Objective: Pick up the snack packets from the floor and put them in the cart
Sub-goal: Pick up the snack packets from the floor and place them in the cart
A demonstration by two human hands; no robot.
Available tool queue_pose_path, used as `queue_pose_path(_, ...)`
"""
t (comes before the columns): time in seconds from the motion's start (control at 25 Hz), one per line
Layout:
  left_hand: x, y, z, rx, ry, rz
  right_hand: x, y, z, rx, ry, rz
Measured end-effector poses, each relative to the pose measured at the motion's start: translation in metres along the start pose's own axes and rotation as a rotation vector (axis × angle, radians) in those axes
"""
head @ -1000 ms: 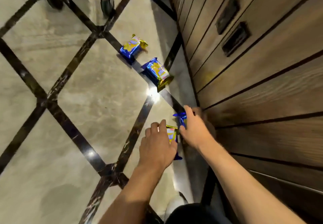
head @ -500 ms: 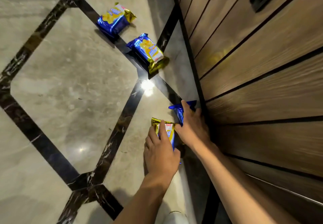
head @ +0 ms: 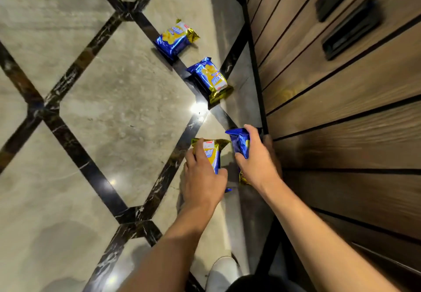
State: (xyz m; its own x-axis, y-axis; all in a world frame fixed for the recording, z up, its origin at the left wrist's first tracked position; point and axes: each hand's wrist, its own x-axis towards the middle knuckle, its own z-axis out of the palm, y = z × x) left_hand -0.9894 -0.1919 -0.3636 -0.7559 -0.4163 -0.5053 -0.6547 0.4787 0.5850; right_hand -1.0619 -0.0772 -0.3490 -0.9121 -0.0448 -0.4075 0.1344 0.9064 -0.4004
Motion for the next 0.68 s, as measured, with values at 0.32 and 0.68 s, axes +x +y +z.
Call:
queue_pose_path(0.32, -0.116, 0.156, -0.264, -0.177, 0.143, 0.023, -0.122, -0.195, -0.230, 0.121, 0.111, -0.124)
queue_pose_path(0.68, -0.342, 0.313, -0.593, -0.252, 0.283, 0.083, -0.343, -0.407, -0.503, 0.177, 0.083, -0.259)
